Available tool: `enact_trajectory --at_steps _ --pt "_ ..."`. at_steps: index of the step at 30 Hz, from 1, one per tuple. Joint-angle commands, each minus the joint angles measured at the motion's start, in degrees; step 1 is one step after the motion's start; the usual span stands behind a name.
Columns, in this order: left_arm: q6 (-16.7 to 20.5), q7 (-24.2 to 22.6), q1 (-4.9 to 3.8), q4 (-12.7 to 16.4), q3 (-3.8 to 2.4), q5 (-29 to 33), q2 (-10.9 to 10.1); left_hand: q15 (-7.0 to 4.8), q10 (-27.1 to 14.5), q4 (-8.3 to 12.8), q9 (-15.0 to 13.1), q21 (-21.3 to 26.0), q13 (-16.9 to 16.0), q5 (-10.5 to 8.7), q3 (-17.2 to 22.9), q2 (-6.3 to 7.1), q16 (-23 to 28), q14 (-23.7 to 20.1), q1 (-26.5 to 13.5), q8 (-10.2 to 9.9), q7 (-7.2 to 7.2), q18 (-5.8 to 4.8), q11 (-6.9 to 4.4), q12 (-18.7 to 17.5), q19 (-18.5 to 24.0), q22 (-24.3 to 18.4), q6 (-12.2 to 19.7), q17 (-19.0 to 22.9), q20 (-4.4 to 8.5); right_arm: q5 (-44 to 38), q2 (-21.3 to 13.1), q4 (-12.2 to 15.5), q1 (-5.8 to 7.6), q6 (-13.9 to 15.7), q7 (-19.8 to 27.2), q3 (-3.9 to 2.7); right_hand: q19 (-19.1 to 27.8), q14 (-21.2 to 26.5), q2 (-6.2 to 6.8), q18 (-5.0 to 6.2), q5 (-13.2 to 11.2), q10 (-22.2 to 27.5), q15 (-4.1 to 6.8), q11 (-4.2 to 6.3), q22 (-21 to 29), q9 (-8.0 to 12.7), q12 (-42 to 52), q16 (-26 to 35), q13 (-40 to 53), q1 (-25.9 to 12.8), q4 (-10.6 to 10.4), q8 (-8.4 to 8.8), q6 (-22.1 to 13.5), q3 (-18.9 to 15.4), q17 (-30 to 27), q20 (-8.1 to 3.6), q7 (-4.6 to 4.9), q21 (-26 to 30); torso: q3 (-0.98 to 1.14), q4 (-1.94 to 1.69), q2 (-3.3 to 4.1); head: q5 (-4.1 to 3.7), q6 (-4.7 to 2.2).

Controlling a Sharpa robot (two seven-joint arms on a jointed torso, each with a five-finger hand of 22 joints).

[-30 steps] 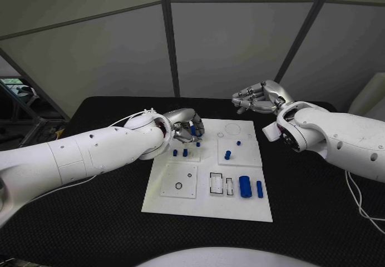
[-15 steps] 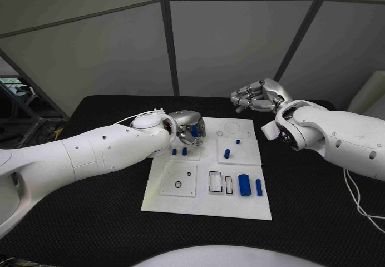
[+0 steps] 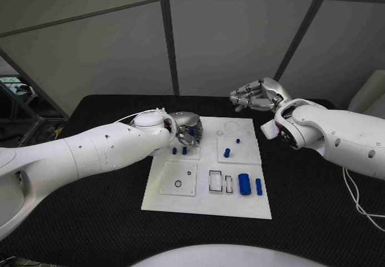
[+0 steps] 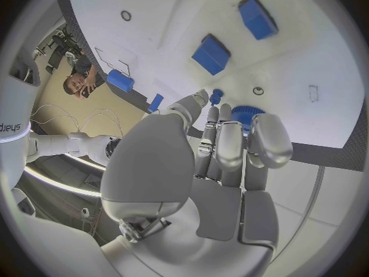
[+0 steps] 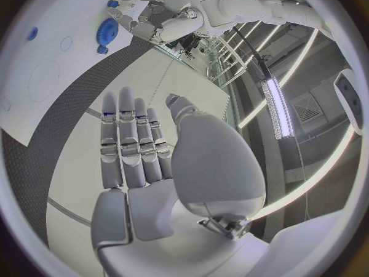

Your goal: Assemble the parts on the task board

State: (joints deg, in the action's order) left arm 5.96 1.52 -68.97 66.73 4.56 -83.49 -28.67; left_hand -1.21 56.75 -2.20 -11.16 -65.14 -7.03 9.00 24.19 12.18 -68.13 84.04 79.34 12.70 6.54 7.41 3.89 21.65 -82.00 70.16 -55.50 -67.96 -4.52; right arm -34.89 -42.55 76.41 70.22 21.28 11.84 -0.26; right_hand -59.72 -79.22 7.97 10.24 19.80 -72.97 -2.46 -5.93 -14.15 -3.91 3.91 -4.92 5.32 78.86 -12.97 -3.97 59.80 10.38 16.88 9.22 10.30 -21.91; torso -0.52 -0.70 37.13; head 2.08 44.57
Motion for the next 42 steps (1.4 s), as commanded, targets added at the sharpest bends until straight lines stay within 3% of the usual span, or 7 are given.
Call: enact_trajectory --at_steps 1,19,25,29,42 --pt "-1.8 0.6 -0.01 -0.5 -0.03 -0.9 0.2 0.26 0.4 0.3 0.1 -0.4 0.1 -0.21 0.2 -0.68 -0.3 2.8 0.2 -0.4 0.03 -2.0 0.02 -0.3 -0.4 0.1 -0.4 -0.1 0.03 -0.2 0.1 0.2 0.1 -0.2 0.2 -0.03 -0.4 -0.1 -0.6 0.23 0.3 0.3 -0.22 -0.08 0.1 0.0 -0.2 0.2 -0.1 0.1 0.2 0.08 -0.3 -0.2 -0.1 0.03 -0.11 0.2 -0.02 0.05 -0.01 0.17 0.14" --pt "-2.5 0.3 0.26 -1.6 -0.03 -0.9 0.8 0.13 2.8 1.4 0.8 -1.8 0.7 -0.21 2.3 -1.45 -1.5 2.2 1.2 -1.3 0.36 -2.28 -0.24 -0.8 -0.9 1.4 -1.0 0.4 0.11 -0.2 0.2 0.1 0.1 -0.3 0.2 -0.03 -0.5 -0.1 -0.67 0.23 0.3 0.3 -0.22 -0.08 0.1 0.0 -0.2 0.2 -0.1 0.1 0.2 0.08 -0.4 -0.2 -0.1 0.03 -0.11 0.2 -0.01 0.04 -0.03 0.1 0.18" --pt "-2.4 0.0 0.36 -1.7 -0.03 -1.0 1.0 0.14 3.4 1.2 1.2 -2.4 0.9 -0.44 2.2 -0.93 -1.9 2.1 0.3 -2.0 0.49 -2.42 -0.25 -1.3 -1.1 2.0 -0.5 0.6 0.13 -0.2 0.2 0.1 0.1 -0.3 0.2 -0.03 -0.5 -0.1 -0.67 0.23 0.3 0.3 -0.22 -0.08 0.1 0.0 -0.2 0.2 -0.1 0.1 0.2 0.08 -0.4 -0.2 -0.1 0.03 -0.11 0.2 0.01 -0.01 -0.03 0.13 0.29" --pt "-2.7 0.0 0.41 -1.8 -0.03 -1.1 1.1 0.47 3.1 0.9 2.3 -2.5 1.4 -0.79 0.7 0.24 -2.4 1.9 -1.2 -4.2 0.22 -2.5 0.17 -2.3 -1.1 2.3 2.1 0.9 -0.11 -0.2 0.2 0.1 0.1 -0.3 0.1 -0.03 -0.5 -0.1 -0.67 0.23 0.3 0.3 -0.22 -0.08 0.1 0.0 -0.2 0.2 -0.1 0.1 0.2 0.08 -0.4 -0.2 -0.1 0.03 -0.11 0.2 0.0 -0.02 -0.03 0.07 0.33" --pt "-3.5 0.5 0.44 -1.8 -0.03 -1.1 1.2 0.6 2.8 1.0 2.7 -2.4 1.6 -0.7 0.3 -0.2 -2.7 1.7 -0.9 -4.7 0.3 -2.47 0.35 -3.0 -1.0 2.2 2.0 1.3 -0.3 -0.2 0.3 0.1 0.1 -0.5 0.1 -0.03 -0.5 -0.2 -0.75 0.24 0.3 0.3 -0.22 -0.08 0.1 0.0 -0.2 0.3 -0.1 0.2 0.3 0.07 -0.4 -0.2 -0.1 0.03 -0.11 0.3 0.01 -0.01 -0.06 0.15 0.36"
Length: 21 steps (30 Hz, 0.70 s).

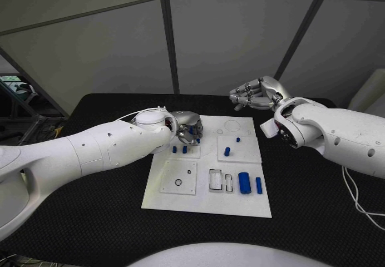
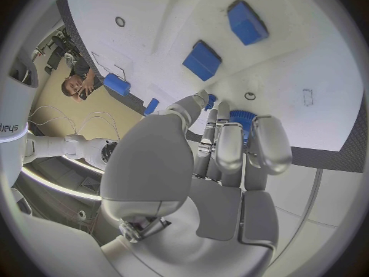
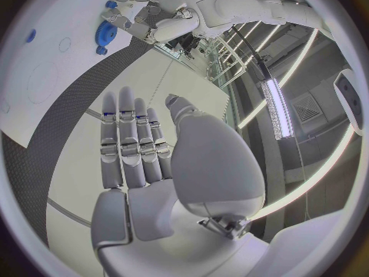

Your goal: Assemble the parts on the task board

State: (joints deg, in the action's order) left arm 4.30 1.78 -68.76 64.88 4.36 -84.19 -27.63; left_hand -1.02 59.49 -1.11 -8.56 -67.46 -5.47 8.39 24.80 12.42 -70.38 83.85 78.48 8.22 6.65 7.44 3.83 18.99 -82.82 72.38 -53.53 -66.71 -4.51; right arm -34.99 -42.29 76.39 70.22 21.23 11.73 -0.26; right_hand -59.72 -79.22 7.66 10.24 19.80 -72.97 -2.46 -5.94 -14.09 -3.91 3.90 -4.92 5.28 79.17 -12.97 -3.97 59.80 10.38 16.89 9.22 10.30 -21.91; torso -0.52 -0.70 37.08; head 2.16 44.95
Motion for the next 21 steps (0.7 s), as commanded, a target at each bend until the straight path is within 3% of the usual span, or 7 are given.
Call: enact_trajectory --at_steps 1,9,21 --pt "-1.8 0.2 0.22 0.0 0.16 -0.4 0.2 0.39 0.2 0.0 0.1 -0.1 0.1 -0.09 -0.3 -0.64 -0.5 1.9 0.0 0.0 0.35 -2.52 0.39 -0.3 -0.2 0.1 -0.5 0.2 -0.33 -0.1 0.1 0.1 0.1 -0.5 0.2 -0.03 -0.5 -0.2 -0.45 0.23 0.3 0.3 -0.21 -0.08 0.1 0.0 -0.2 0.3 -0.1 -0.1 0.3 0.07 -0.4 -0.2 -0.1 0.03 -0.11 0.3 0.02 -0.01 0.0 0.07 0.0" --pt "-1.4 -0.9 0.24 0.1 0.16 -0.4 0.3 0.1 1.9 0.5 0.0 -0.6 0.1 -0.06 1.1 -2.32 -1.0 1.6 1.2 0.7 0.23 -2.58 -0.06 -0.4 -0.4 0.6 -3.7 0.7 -0.16 -0.1 0.2 0.0 0.1 -0.5 0.2 -0.03 -0.5 -0.2 -0.45 0.23 0.3 0.3 -0.21 -0.08 0.1 0.0 -0.2 0.3 -0.1 -0.1 0.3 0.07 -0.4 -0.2 -0.1 0.03 -0.11 0.3 0.03 0.0 -0.02 0.04 0.04" --pt "-1.6 -1.3 0.32 0.0 0.16 -0.3 0.4 -0.16 3.3 0.8 0.1 -1.2 0.2 -0.21 1.9 -2.85 -1.2 1.5 1.1 0.8 0.08 -2.72 -0.38 -0.8 -0.6 1.2 -5.2 1.2 0.04 -0.1 0.3 -0.1 0.09 -0.7 0.1 -0.03 -0.5 -0.2 -0.56 0.24 0.4 0.3 -0.2 -0.06 0.1 0.0 -0.1 0.3 -0.1 0.0 0.3 0.06 -0.3 -0.1 -0.1 0.02 -0.12 0.3 0.01 -0.02 -0.01 0.06 0.1"
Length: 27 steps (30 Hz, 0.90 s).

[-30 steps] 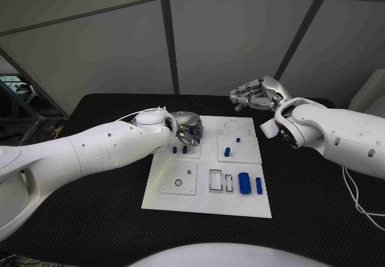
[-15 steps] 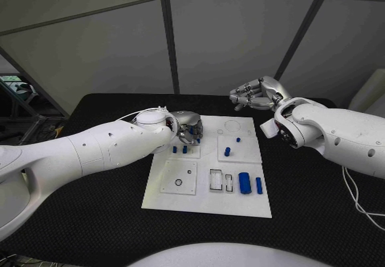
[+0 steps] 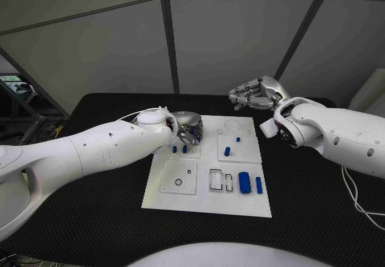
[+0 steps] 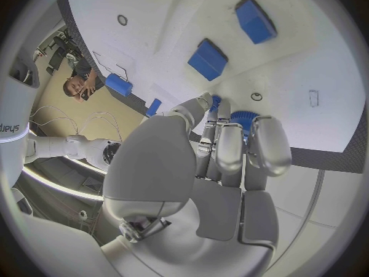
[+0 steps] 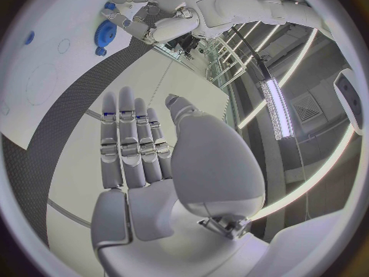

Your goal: Assemble the parts on the task board

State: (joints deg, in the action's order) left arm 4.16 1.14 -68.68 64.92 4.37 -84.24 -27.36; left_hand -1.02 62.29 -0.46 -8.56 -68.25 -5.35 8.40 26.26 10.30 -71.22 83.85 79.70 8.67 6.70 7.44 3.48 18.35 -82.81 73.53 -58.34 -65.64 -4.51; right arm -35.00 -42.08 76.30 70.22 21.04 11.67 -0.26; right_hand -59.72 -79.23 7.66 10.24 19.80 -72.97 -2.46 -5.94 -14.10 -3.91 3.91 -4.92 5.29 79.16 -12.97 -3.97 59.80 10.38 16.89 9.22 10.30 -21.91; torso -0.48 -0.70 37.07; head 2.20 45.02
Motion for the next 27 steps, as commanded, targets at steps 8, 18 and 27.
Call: enact_trajectory --at_steps 8,18,27 --pt "-0.5 -1.0 0.29 0.1 0.15 -0.2 0.0 -0.43 2.0 0.7 0.2 -1.3 0.0 -0.21 1.4 -1.36 -0.7 1.4 0.4 0.3 0.13 -2.89 -0.39 -0.5 -0.8 0.9 -1.7 0.4 0.29 -0.1 0.2 -0.1 0.09 -0.6 0.2 -0.03 -0.6 -0.2 -0.65 0.25 0.4 0.3 -0.19 -0.04 0.1 0.0 -0.1 0.3 -0.1 0.0 0.3 0.04 -0.3 -0.1 -0.1 0.01 -0.13 0.4 -0.05 -0.01 -0.03 0.13 -0.1" --pt "2.8 -1.9 0.39 1.7 -0.17 0.6 -1.9 -0.33 3.6 2.5 0.6 -2.2 0.1 -0.27 3.4 -1.59 -1.3 1.4 1.5 -0.3 0.47 -3.11 -0.17 -1.9 -1.1 1.8 -2.9 0.7 0.41 -0.1 0.2 -0.3 0.08 -0.6 0.2 -0.03 -0.6 -0.2 -0.65 0.25 0.4 0.3 -0.19 -0.04 0.1 0.0 -0.1 0.3 -0.1 0.0 0.3 0.04 -0.3 -0.1 -0.1 0.01 -0.13 0.4 -0.07 -0.06 -0.07 0.15 -0.32" --pt "4.4 -2.2 0.4 4.5 -4.1 2.6 -4.6 -0.17 3.8 2.9 0.8 -2.3 0.2 -0.29 3.8 -1.39 -1.5 1.4 1.3 -0.7 0.72 -3.13 0.06 -2.6 -1.1 1.9 -3.0 0.8 0.32 -0.1 0.1 -0.5 0.07 -0.6 0.3 -0.03 -0.6 -0.2 -0.65 0.25 0.4 0.3 -0.19 -0.04 0.1 0.0 -0.1 0.3 -0.1 0.0 0.3 0.04 -0.3 -0.1 -0.1 0.01 -0.13 0.4 -0.08 -0.07 -0.05 0.31 -0.59"
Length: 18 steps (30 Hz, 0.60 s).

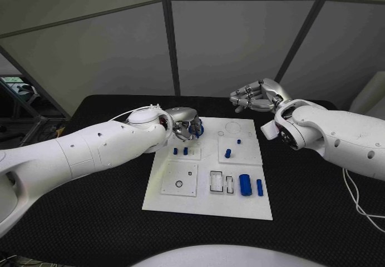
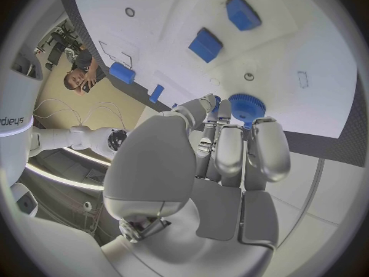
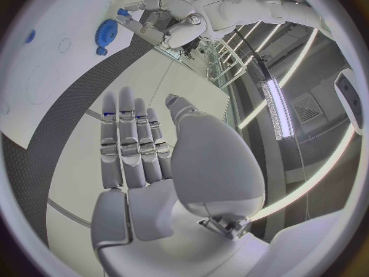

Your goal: Assemble the parts on the task board

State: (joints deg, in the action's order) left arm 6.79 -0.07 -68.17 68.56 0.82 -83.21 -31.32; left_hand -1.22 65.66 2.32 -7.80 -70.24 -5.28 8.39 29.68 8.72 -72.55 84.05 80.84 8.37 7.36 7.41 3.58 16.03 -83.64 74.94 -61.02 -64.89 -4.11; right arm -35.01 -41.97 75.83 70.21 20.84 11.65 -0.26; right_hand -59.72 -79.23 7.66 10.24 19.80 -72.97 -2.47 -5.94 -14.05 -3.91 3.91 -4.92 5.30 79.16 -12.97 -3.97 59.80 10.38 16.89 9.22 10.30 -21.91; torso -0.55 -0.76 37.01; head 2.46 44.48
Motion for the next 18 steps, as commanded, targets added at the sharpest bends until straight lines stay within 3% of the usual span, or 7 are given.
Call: enact_trajectory --at_steps 1,8,18 --pt "1.9 -1.0 -0.1 1.3 -0.9 1.7 -1.0 0.03 0.5 0.1 0.1 -0.3 0.1 -0.28 0.4 0.19 -0.2 1.2 0.1 -0.4 0.06 -3.1 -0.04 -0.3 -0.3 0.5 -0.4 0.1 -0.09 -0.1 0.0 0.0 0.09 -0.3 0.3 -0.03 -0.6 -0.2 -0.65 0.25 0.4 0.3 -0.19 -0.04 0.1 0.0 -0.1 0.3 -0.1 0.0 0.3 0.04 -0.3 -0.1 -0.1 0.01 -0.13 0.4 0.0 -0.01 0.01 0.06 -0.05" --pt "1.5 -0.4 -0.1 3.3 -2.2 2.5 -3.4 0.1 0.6 0.2 0.1 -0.3 0.1 -0.3 0.5 0.26 -0.3 1.2 -0.1 -0.5 0.14 -3.11 0.03 -0.6 -0.3 0.5 -0.5 0.1 -0.14 -0.1 -0.1 -0.1 0.08 -0.3 0.4 -0.03 -0.6 -0.2 -0.65 0.25 0.4 0.3 -0.19 -0.04 0.1 0.0 -0.1 0.3 -0.1 0.0 0.3 0.04 -0.3 -0.1 -0.1 0.01 -0.13 0.4 -0.01 0.02 0.05 0.09 -0.16" --pt "-0.9 1.2 -0.06 5.2 -2.47 4.0 -7.1 0.16 1.0 0.2 0.2 -0.4 0.1 -0.36 0.5 0.42 -0.3 1.1 -0.6 -0.6 0.19 -3.12 0.06 -1.0 -0.2 0.6 -0.9 0.4 -0.22 -0.2 -0.3 0.0 0.08 -0.3 0.3 -0.03 -0.6 -0.2 -0.65 0.25 0.4 0.3 -0.19 -0.04 0.1 0.0 -0.1 0.3 -0.1 0.0 0.3 0.04 -0.3 -0.1 -0.1 0.01 -0.13 0.4 0.01 -0.03 0.02 0.06 -0.13"
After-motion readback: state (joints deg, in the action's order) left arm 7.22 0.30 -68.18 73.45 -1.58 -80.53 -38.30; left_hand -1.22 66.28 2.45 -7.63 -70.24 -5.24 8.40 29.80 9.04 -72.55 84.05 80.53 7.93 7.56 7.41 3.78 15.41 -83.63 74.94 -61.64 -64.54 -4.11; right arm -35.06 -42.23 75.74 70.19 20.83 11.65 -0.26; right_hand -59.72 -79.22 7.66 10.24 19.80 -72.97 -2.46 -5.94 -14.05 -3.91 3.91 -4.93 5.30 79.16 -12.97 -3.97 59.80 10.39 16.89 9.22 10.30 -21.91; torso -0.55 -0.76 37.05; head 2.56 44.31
